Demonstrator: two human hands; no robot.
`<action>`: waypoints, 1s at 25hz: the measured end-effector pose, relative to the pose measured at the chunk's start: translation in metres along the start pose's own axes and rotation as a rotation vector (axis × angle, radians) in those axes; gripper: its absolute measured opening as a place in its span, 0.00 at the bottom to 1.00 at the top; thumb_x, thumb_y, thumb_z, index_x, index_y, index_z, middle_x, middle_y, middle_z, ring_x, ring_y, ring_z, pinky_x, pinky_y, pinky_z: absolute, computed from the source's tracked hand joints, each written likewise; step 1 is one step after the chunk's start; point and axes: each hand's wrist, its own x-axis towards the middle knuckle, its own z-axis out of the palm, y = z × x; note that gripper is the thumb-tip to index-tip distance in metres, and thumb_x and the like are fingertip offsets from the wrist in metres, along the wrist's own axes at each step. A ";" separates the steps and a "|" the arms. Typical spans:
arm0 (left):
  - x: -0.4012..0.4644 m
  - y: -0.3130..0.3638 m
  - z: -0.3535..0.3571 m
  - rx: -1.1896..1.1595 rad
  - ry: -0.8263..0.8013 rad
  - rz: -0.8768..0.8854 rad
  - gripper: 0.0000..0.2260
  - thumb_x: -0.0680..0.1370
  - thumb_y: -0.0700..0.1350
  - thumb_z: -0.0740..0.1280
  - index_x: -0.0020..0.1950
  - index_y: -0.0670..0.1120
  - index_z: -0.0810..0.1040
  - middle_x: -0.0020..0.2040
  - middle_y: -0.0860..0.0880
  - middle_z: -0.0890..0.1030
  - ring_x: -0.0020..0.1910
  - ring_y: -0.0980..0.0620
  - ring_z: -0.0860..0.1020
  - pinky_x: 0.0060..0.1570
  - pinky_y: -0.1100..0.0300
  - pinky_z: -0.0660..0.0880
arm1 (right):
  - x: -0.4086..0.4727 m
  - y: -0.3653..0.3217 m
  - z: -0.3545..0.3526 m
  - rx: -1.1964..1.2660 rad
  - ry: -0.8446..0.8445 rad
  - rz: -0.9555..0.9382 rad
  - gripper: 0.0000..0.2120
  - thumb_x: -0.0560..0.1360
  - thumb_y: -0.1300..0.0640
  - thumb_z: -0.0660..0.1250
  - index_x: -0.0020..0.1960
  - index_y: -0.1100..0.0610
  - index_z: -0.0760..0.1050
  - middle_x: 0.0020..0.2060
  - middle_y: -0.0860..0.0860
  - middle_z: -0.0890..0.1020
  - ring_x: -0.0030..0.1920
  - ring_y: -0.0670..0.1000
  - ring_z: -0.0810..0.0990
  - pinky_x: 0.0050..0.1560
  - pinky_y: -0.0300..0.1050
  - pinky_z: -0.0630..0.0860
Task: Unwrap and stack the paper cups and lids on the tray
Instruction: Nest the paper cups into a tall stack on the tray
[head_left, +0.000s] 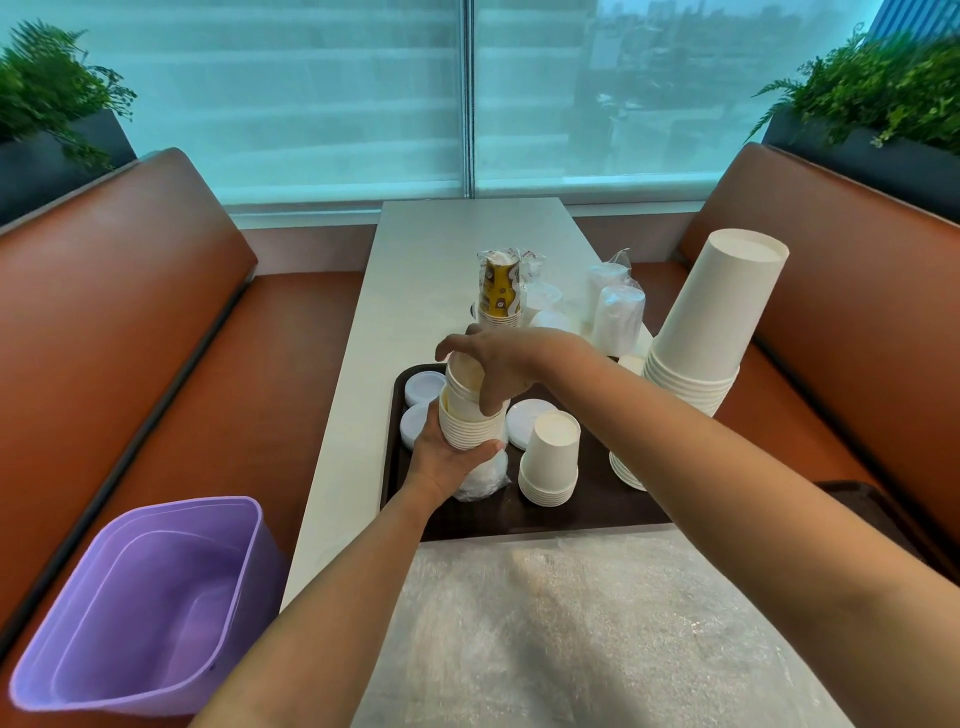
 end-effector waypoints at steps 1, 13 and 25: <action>-0.001 0.000 0.000 -0.004 0.000 0.002 0.42 0.67 0.46 0.77 0.74 0.46 0.56 0.70 0.47 0.67 0.68 0.50 0.67 0.56 0.70 0.61 | -0.001 0.001 -0.001 -0.001 0.009 -0.004 0.37 0.68 0.59 0.72 0.72 0.45 0.60 0.62 0.53 0.66 0.59 0.59 0.73 0.49 0.48 0.74; -0.003 0.005 -0.006 -0.057 -0.049 0.000 0.40 0.68 0.43 0.77 0.73 0.47 0.58 0.59 0.54 0.68 0.59 0.56 0.67 0.54 0.68 0.64 | -0.016 0.020 0.018 0.204 0.265 0.009 0.32 0.66 0.51 0.76 0.65 0.46 0.64 0.58 0.53 0.70 0.57 0.55 0.70 0.49 0.48 0.72; 0.000 -0.009 -0.003 -0.140 -0.047 0.041 0.39 0.65 0.41 0.79 0.70 0.49 0.61 0.60 0.53 0.70 0.59 0.56 0.68 0.58 0.63 0.66 | -0.036 0.067 0.141 1.150 0.996 0.333 0.31 0.62 0.61 0.80 0.56 0.56 0.64 0.50 0.47 0.71 0.52 0.49 0.72 0.44 0.36 0.70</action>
